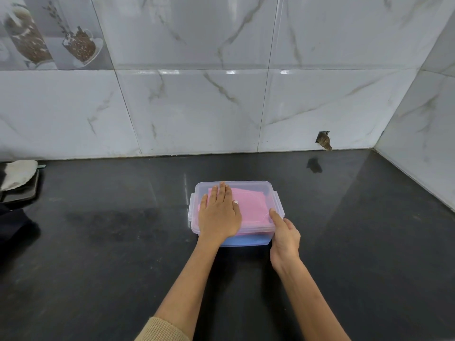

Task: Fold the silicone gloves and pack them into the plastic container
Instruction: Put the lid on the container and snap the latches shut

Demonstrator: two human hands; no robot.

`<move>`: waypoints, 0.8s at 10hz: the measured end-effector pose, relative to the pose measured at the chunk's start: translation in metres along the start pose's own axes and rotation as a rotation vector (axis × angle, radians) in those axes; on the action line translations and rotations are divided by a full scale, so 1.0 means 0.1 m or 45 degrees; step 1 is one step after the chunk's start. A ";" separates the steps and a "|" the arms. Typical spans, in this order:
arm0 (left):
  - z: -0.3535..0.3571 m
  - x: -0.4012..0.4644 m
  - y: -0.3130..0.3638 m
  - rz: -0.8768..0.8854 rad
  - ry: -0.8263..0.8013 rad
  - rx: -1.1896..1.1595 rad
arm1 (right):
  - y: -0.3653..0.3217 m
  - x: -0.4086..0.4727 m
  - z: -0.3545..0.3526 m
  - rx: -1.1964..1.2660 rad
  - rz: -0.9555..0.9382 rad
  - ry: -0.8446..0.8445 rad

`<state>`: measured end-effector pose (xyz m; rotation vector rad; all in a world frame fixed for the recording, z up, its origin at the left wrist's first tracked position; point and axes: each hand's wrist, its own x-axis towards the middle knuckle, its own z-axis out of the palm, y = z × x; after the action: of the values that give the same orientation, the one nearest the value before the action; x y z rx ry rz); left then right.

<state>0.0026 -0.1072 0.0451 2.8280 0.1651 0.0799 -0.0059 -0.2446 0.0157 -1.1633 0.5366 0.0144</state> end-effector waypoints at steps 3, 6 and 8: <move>0.01 -0.01 0.00 -0.005 0.013 0.004 | 0.02 -0.05 0.09 -0.218 -0.475 0.091; 0.02 -0.01 -0.01 -0.004 0.022 -0.001 | 0.02 -0.09 0.10 -0.333 -0.564 0.118; 0.02 -0.01 0.00 -0.012 0.020 -0.013 | 0.01 -0.10 0.11 -0.365 -0.578 0.128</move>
<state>0.0016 -0.1078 0.0435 2.8168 0.1805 0.1005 -0.0106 -0.2316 0.0218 -1.5518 0.3548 -0.3696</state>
